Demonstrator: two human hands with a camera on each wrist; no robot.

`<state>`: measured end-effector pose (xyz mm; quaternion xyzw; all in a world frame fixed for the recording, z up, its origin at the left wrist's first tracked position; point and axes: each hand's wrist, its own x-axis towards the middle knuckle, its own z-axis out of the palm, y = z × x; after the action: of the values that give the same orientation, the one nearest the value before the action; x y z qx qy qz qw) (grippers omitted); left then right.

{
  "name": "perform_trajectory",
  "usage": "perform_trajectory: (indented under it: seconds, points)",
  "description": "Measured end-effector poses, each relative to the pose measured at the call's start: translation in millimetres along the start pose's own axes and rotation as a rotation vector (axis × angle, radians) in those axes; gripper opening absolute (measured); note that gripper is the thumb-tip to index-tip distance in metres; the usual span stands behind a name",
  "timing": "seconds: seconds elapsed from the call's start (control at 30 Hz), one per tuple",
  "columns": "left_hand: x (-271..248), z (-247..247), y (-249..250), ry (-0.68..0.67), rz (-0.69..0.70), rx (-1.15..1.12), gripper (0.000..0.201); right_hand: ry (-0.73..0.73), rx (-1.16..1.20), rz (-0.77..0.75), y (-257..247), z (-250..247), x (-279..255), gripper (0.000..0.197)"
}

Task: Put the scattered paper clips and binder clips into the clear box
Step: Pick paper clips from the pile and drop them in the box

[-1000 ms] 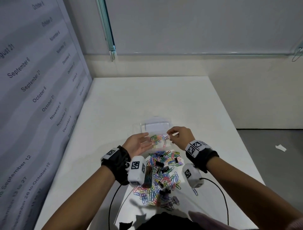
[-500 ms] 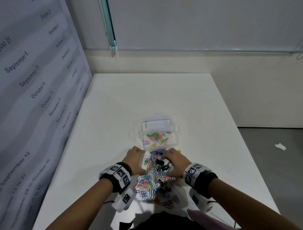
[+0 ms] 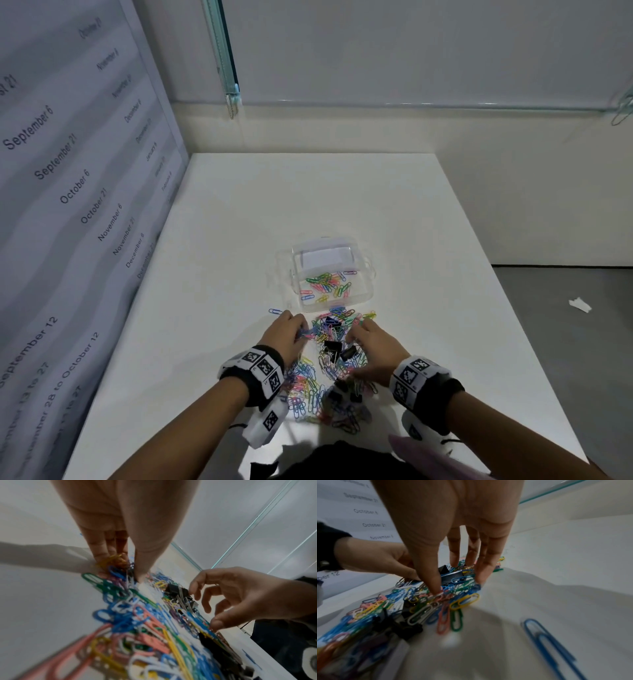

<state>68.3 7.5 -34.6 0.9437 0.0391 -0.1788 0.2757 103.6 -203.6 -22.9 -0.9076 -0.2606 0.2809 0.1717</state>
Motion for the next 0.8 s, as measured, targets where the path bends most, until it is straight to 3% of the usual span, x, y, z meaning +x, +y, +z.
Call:
perform_trajectory:
  seconds: [0.13, 0.27, 0.37, 0.47, 0.5, 0.53, 0.57, 0.63, 0.67, 0.8]
  points:
    - [1, -5, -4, 0.025, -0.065, -0.093, 0.014, -0.021, 0.036, 0.088, 2, 4, 0, 0.047]
    - [2, -8, -8, 0.015, -0.155, -0.275, 0.033, -0.037, 0.066, 0.024, -3, 6, 5, 0.032]
    - [0, -10, -9, 0.0, -0.2, -0.404, 0.04, 0.052, 0.148, 0.036, -3, 7, 3, 0.018]
    - [-1, -9, -10, -0.022, -0.207, -0.478, 0.023, 0.145, 0.185, 0.082, 0, 2, 0, 0.027]
    - [-3, -9, -9, -0.047, -0.203, -0.464, 0.012, 0.159, 0.195, 0.094, 2, -1, -1, 0.022]
    - [-5, -10, -7, -0.086, -0.198, -0.423, 0.016, 0.134, 0.198, 0.107, 5, -4, -3, 0.014]
    - [-6, -8, -7, -0.114, -0.183, -0.363, 0.027, 0.079, 0.183, 0.103, 8, -6, -5, 0.018]
    - [-7, -7, -2, -0.136, -0.15, -0.19, 0.041, -0.037, 0.119, 0.103, 12, -3, -8, 0.053]
    - [-8, -6, 1, -0.131, -0.126, -0.114, 0.041, -0.068, 0.085, 0.106, 12, -1, -10, 0.059]
    - [-8, -3, 7, -0.096, -0.075, -0.055, 0.022, -0.13, -0.01, 0.023, 5, 4, -8, 0.026]
